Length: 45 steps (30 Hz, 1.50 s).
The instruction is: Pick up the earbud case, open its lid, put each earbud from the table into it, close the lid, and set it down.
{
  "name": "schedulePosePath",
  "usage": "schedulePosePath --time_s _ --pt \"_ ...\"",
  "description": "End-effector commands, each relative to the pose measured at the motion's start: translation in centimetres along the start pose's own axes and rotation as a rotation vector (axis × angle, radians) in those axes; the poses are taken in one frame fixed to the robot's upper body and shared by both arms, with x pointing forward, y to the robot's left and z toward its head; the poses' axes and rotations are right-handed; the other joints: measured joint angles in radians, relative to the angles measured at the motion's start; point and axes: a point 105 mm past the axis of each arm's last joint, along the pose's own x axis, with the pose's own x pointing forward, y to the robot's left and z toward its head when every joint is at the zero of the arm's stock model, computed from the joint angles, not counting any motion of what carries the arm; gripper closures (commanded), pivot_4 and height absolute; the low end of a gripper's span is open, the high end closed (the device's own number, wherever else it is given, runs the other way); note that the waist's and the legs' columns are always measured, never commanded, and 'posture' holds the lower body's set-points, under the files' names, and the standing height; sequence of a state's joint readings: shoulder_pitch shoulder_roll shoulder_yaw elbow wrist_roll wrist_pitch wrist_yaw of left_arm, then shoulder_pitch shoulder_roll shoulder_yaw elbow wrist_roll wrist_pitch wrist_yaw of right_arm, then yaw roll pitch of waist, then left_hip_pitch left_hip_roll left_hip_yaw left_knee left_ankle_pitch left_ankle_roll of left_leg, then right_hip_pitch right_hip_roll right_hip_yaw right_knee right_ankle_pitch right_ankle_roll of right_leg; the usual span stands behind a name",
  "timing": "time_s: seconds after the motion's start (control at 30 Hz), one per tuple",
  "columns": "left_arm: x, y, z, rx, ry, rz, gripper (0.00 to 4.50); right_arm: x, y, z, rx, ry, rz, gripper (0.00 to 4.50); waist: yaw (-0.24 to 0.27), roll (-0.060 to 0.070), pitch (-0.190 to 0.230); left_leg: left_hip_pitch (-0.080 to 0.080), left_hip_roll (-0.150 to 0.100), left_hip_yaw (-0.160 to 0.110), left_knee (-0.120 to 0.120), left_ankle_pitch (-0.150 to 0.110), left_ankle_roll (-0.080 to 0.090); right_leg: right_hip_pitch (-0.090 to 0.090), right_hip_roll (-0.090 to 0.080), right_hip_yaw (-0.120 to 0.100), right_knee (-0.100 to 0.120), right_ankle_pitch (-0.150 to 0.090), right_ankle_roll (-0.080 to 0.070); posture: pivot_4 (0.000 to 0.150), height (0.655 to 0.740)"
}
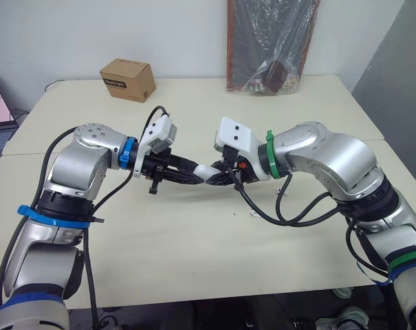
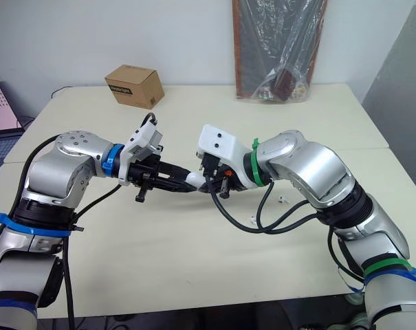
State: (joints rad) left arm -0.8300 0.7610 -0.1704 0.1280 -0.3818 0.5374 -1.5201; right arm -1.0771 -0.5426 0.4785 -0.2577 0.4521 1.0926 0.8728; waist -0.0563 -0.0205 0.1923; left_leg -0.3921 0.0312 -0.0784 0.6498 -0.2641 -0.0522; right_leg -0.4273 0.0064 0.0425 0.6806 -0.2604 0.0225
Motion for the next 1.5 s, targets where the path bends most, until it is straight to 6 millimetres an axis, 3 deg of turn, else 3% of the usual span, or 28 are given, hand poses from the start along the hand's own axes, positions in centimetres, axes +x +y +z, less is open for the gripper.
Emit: schedulePosePath --time_s 0.03,0.6,0.83,1.17,1.33,1.5 --pt "-0.1 -0.1 0.7 0.018 -0.013 -0.006 3.7 -0.8 -0.3 1.8 -0.057 -0.05 -0.031 3.74 0.0 0.0 0.0 0.0 0.0 0.0 0.0 0.0 0.0 0.0 0.0 0.0 0.0 0.0 0.0 0.15 0.74" --pt "-0.3 -0.1 0.7 0.039 -0.026 0.024 3.7 -0.5 0.0 1.8 -0.078 -0.049 -0.005 3.74 0.0 0.0 0.0 0.0 0.0 0.0 0.001 0.0 0.0 0.0 0.0 0.0 0.0 0.0 0.0 0.15 0.74" --pt "-0.7 0.3 1.0 0.05 -0.079 0.069 3.7 -0.8 0.5 1.7 -0.12 -0.05 0.017 1.23 0.0 0.0 0.0 0.0 0.0 0.0 0.001 0.0 0.0 0.0 0.0 0.0 0.001 0.0 0.0 0.15 0.74" --pt "-1.6 0.3 0.0 0.016 -0.265 0.146 3.7 -3.3 -0.7 1.6 -0.031 -0.166 -0.116 1.23 0.002 0.0 0.0 0.0 0.0 0.0 0.003 0.0 0.0 0.001 -0.001 0.0 0.001 0.0 0.0 0.15 0.74" --pt "-1.9 0.1 0.0 -0.004 -0.456 0.177 3.7 -3.1 -1.4 1.4 0.054 -0.241 -0.204 1.23 0.002 0.0 0.0 -0.001 0.0 -0.001 0.009 0.0 0.0 0.002 -0.001 -0.001 0.003 0.0 0.0 0.15 0.74" --pt "-1.5 -0.2 -1.1 -0.057 -0.491 0.165 3.7 -2.4 -1.5 1.0 0.103 -0.262 -0.234 1.23 0.002 0.0 0.0 -0.002 0.0 -0.001 0.012 0.0 0.0 0.003 0.0 0.0 0.003 0.001 0.001 0.15 0.74"
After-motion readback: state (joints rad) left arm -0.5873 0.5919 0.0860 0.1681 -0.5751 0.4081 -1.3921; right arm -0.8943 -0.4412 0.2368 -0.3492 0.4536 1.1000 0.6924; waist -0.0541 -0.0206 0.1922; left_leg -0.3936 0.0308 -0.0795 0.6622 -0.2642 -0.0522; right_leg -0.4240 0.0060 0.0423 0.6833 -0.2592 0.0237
